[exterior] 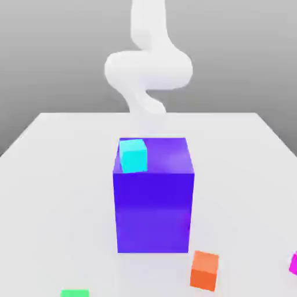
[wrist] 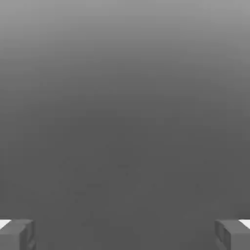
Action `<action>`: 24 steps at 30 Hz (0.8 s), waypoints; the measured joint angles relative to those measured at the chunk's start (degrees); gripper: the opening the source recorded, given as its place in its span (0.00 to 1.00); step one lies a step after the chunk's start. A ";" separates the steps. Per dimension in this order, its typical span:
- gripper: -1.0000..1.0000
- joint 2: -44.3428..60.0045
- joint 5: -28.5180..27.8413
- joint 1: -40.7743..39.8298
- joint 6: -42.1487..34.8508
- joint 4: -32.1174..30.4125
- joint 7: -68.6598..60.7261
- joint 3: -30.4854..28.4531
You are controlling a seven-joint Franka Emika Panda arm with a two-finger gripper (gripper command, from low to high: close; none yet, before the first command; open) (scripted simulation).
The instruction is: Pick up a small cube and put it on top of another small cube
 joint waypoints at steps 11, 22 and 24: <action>0.50 23.10 -6.59 1.94 5.47 1.51 2.64 10.07; 0.50 46.02 -14.18 8.65 10.75 3.02 6.03 15.91; 0.50 50.09 -15.04 9.87 11.78 3.27 6.28 16.46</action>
